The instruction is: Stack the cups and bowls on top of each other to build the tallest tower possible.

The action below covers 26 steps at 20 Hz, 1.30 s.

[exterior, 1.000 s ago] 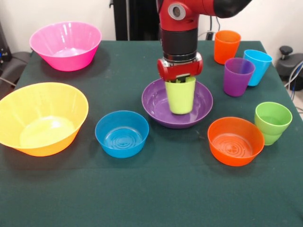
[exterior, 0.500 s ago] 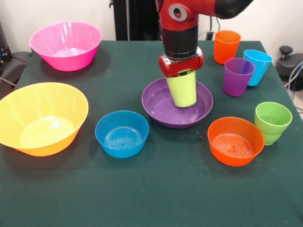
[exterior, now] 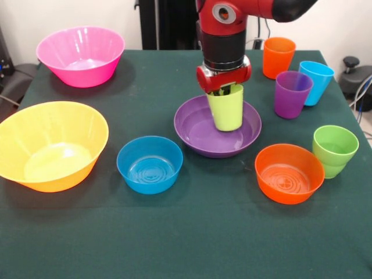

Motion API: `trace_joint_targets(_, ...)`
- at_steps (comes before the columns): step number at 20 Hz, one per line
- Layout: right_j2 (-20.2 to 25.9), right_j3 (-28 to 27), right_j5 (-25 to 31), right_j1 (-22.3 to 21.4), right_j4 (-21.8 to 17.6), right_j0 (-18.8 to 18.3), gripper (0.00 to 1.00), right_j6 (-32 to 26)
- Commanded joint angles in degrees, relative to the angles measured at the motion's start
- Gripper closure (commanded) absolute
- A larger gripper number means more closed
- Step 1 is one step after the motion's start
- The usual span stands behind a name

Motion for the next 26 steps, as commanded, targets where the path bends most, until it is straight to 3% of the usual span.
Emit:
trace_joint_targets(1,3.67,-1.67,5.49,3.88,-0.61,1.45,1.00,12.42)
trace_joint_targets(12,-0.21,-1.96,10.41,6.27,1.79,2.50,1.00,13.44)
trace_joint_targets(26,5.98,-2.86,7.45,2.94,6.14,0.04,1.00,6.96)
